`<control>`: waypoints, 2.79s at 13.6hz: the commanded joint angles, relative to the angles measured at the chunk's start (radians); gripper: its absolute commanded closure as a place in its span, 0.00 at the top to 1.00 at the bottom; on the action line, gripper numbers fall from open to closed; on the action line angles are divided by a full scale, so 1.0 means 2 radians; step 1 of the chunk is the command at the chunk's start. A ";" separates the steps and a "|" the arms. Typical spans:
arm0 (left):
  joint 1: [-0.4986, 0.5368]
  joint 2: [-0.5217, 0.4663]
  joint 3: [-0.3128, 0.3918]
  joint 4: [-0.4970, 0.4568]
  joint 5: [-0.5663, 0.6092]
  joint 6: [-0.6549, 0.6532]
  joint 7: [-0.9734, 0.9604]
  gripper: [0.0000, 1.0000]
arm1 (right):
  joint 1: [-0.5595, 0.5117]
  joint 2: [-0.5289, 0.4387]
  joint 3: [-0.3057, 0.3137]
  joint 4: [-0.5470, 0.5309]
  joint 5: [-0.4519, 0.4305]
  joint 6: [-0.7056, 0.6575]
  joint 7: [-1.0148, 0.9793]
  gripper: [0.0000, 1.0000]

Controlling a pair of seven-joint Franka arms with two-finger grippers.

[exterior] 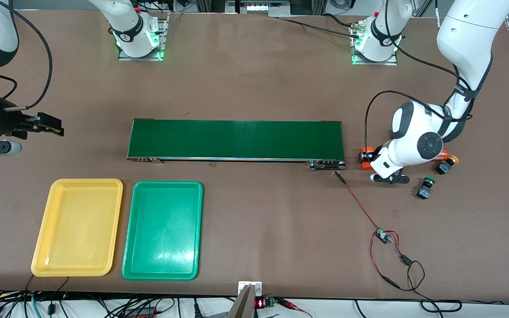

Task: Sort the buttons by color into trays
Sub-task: 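Close the left gripper on the orange cylinder, then lift the orange cylinder and carry it over the conveyor end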

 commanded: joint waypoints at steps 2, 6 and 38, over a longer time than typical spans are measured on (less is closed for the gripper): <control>0.002 -0.002 -0.002 0.012 0.004 -0.024 -0.007 0.23 | 0.001 0.001 0.001 0.009 -0.005 -0.007 -0.004 1.00; -0.001 -0.004 -0.002 0.107 0.007 -0.161 0.009 0.09 | 0.002 0.001 0.001 0.009 -0.004 -0.007 -0.004 1.00; -0.020 -0.049 -0.162 0.008 0.119 -0.066 0.476 0.00 | 0.001 0.001 0.001 0.009 -0.006 -0.007 -0.004 1.00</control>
